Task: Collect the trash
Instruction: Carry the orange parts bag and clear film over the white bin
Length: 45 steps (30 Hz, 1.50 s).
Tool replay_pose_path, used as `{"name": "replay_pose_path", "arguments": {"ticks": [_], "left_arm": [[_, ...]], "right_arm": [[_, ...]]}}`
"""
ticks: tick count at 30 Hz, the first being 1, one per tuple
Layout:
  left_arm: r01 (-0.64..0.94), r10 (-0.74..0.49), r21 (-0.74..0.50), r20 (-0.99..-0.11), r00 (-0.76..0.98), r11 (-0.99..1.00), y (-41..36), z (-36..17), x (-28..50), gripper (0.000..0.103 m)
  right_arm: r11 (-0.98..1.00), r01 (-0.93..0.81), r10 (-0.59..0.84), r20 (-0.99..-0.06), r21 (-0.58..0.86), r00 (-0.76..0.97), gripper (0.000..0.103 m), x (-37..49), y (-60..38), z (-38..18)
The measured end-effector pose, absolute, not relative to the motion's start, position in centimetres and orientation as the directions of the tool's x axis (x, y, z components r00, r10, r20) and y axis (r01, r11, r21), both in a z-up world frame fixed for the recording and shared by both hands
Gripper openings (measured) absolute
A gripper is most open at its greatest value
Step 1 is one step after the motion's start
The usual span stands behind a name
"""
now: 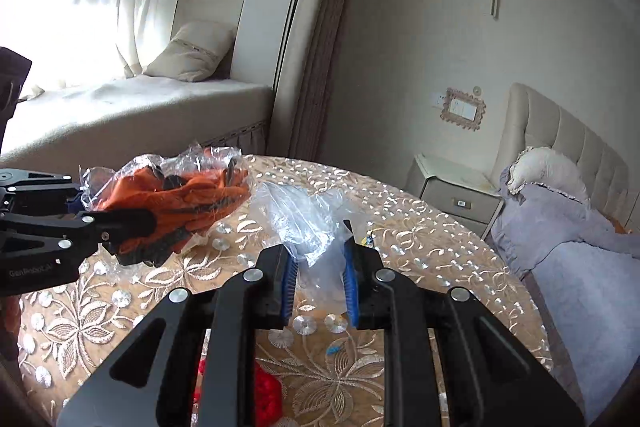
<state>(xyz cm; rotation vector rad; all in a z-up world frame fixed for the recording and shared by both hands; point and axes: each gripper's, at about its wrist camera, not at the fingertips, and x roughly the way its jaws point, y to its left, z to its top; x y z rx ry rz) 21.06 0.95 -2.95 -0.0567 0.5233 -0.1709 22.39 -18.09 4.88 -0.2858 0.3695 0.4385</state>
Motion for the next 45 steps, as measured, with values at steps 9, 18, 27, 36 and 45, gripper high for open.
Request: {"name": "replay_pose_path", "arguments": {"ticks": [9,18,27,36,45], "left_arm": [[0.307,-0.312,-0.084,-0.444,0.840,0.948,-6.0,-0.5,15.7,0.020],[0.508,-0.490,-0.102,-0.480,0.727,0.855,-15.4,-2.9,11.7,0.020],[0.667,-0.618,-0.123,-0.527,0.583,0.735,-24.2,-7.1,8.3,0.021],[0.753,-0.687,-0.156,-0.557,0.468,0.639,-30.9,-10.1,6.1,0.021],[0.794,-0.695,-0.145,-0.592,0.409,0.591,-36.2,-12.8,4.9,0.021]], "right_arm": [[0.912,-0.339,0.248,-0.347,-0.231,0.904,0.021,13.7,-24.1,6.8],[0.970,-0.150,0.067,-0.378,-0.194,0.924,0.021,7.0,-31.9,4.1],[0.977,0.068,-0.140,-0.375,-0.200,0.916,0.021,0.4,-38.9,1.6],[0.959,0.209,-0.271,-0.396,-0.194,0.877,0.022,-2.6,-43.7,-0.8],[0.941,0.288,-0.336,-0.399,-0.176,0.853,0.022,-3.8,-47.3,-3.5]]}}
